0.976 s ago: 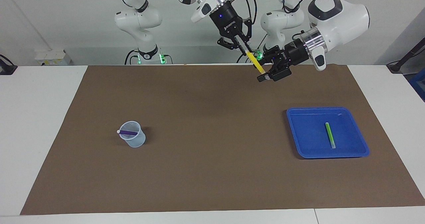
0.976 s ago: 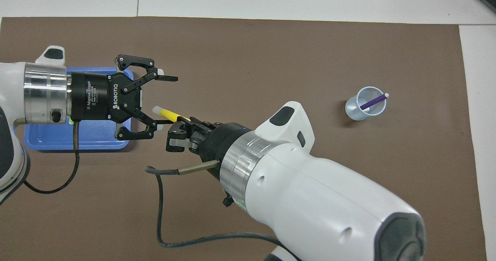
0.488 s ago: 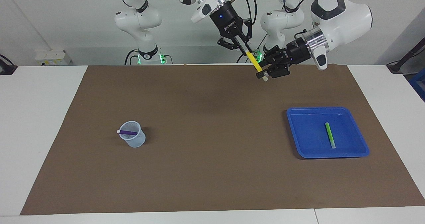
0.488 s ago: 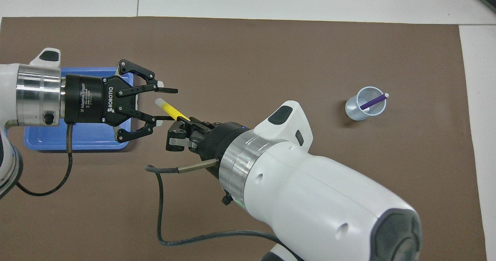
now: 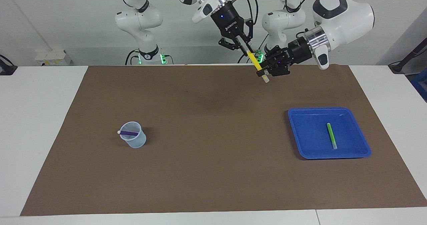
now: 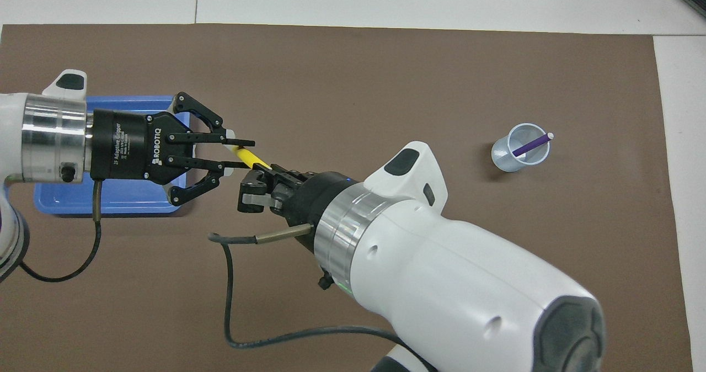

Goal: Right arm passes pens to left for tray arrangement
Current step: 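Close the left gripper on the yellow pen and open the right gripper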

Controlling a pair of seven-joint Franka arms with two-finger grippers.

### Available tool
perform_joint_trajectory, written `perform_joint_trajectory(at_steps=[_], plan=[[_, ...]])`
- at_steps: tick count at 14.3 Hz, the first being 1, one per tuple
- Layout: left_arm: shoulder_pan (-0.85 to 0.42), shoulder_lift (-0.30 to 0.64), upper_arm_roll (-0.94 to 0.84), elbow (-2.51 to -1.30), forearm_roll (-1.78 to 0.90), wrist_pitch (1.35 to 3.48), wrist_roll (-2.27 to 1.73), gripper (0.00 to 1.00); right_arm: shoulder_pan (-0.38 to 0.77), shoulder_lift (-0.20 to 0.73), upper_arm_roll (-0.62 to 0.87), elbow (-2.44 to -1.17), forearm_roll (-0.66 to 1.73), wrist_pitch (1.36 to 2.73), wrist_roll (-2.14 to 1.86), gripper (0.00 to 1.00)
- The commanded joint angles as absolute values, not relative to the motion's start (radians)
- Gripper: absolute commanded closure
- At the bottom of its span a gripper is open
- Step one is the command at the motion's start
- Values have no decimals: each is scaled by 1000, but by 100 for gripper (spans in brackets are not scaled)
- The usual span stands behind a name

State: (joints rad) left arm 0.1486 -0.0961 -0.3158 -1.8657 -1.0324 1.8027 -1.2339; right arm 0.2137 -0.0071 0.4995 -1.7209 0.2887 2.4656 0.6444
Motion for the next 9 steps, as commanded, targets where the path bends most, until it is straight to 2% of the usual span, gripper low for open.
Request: perform_joint_trajectory(at_steps=[1, 4, 5, 7, 8, 9], plan=[[152, -123, -310, -1887, -1023, 1796, -1203, 100, 213, 3, 511, -1712, 302, 2473, 643, 100], [144, -123, -311, -1890, -864, 1778, -1054, 100, 210, 5, 511, -1712, 307, 2473, 661, 100], [144, -123, -311, -1893, -824, 1778, -1019, 100, 201, 9, 511, -1712, 307, 2471, 658, 56], [149, -127, -311, -1901, -763, 1776, -958, 100, 199, 12, 511, -1710, 307, 2471, 664, 5], [150, -130, -311, -1910, -732, 1778, -909, 100, 199, 14, 511, -1710, 307, 2471, 664, 0], [152, -138, -311, -1927, -689, 1787, -847, 100, 198, 14, 511, -1707, 307, 2471, 663, 0]])
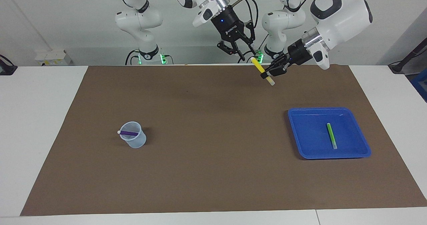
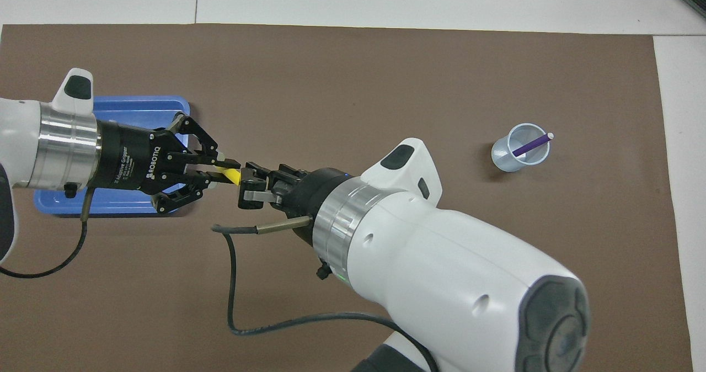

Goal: Right arm passes pens to left for tray arrangement
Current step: 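Close the left gripper on the yellow pen and open the right gripper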

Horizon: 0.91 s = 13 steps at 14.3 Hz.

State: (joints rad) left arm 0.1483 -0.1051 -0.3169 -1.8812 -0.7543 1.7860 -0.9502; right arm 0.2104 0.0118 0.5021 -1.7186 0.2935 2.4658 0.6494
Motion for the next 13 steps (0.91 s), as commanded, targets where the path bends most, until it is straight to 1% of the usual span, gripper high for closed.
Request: perform_joint_trajectory(at_steps=[1, 3, 6, 9, 10, 12, 13], plan=[[152, -143, -311, -1943, -645, 1795, -774, 100, 195, 14, 508, -1707, 305, 2468, 661, 0], [159, -143, -310, -1959, -530, 1809, -572, 100, 160, -3, 495, -1710, 302, 2415, 649, 0], [178, -130, -311, -1974, -297, 1864, -199, 100, 56, -41, 494, -1709, 301, 2251, 611, 0], [199, -121, -311, -1986, -157, 1896, -2, 100, -73, -51, 492, -1710, 301, 2100, 421, 0], [202, -103, -311, -1987, -105, 1917, 61, 100, -127, -54, 488, -1716, 298, 2054, 349, 0], [219, -69, -311, -1985, 19, 1991, 203, 100, -249, -63, 485, -1735, 291, 1987, 180, 0], [222, -52, -311, -1986, 59, 2018, 248, 100, -311, -63, 485, -1749, 291, 1976, 76, 0]])
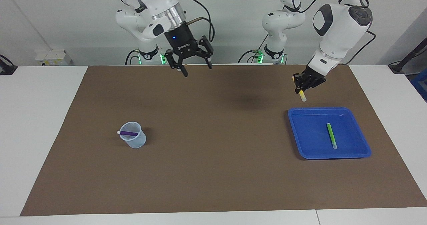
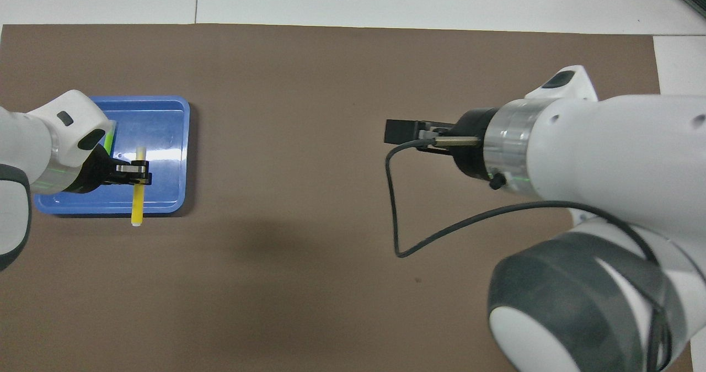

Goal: Right arm passes pens to left for tray arrangement
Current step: 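Place the yellow pen in the tray while the right gripper grasps the purple pen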

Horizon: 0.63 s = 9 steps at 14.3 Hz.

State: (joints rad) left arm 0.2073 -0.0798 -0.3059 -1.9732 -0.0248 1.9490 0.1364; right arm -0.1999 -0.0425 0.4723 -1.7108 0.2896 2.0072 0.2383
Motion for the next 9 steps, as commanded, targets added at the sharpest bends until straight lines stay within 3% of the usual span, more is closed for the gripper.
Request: perform_joint_trajectory(at_steps=[1, 6, 9], plan=[[232, -32, -311, -1987, 90, 2045, 273, 100, -360, -61, 485, -1770, 288, 1977, -22, 0], [291, 58, -311, -2008, 152, 2195, 368, 100, -448, 14, 483, -1838, 194, 2046, -248, 1], [324, 122, -311, -2020, 150, 2285, 368, 100, -469, 87, 485, -1841, 130, 2083, -493, 11]])
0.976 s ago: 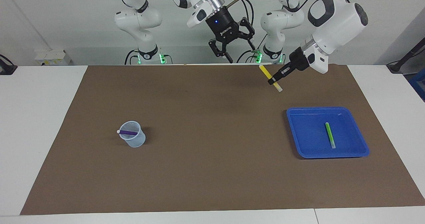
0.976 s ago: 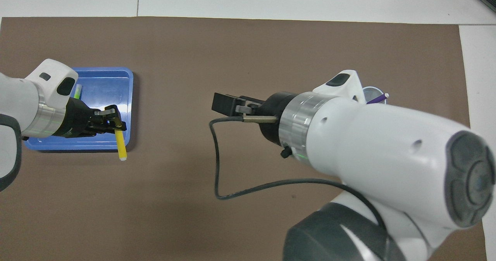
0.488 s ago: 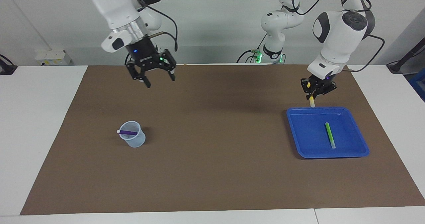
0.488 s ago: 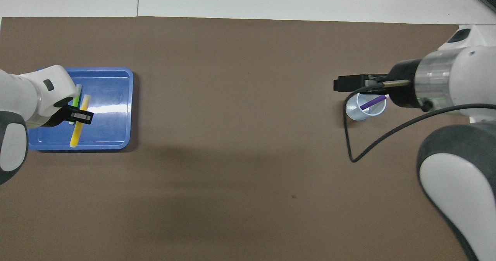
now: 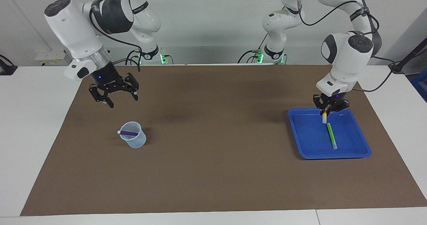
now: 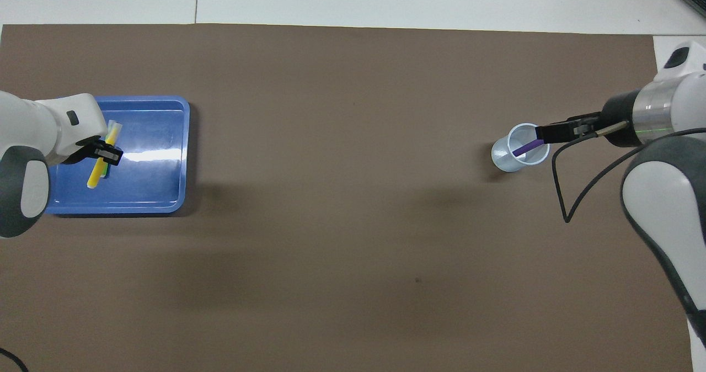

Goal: Right arm passes pens to left for tray arrangement
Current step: 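Place the yellow pen in the tray while the right gripper grasps the purple pen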

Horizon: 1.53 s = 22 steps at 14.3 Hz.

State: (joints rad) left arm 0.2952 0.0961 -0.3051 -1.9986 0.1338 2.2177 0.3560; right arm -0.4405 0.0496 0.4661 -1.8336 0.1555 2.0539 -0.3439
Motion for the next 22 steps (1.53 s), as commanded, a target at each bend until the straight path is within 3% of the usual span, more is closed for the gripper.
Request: perform_joint_trajectory(at_steps=[1, 7, 14, 22], plan=[[327, 144, -311, -2017, 150, 2302, 368, 100, -483, 113, 485, -1842, 130, 2101, -597, 15], [390, 313, -299, -1965, 152, 2436, 368, 100, -537, 190, 483, -1884, 101, 2214, -917, 33], [365, 308, -301, -1968, 150, 2312, 141, 100, -540, 224, 483, -1920, 101, 2255, -963, 45], [345, 322, -301, -1968, 146, 2312, 23, 100, -545, 244, 483, -1934, 101, 2278, -942, 52]])
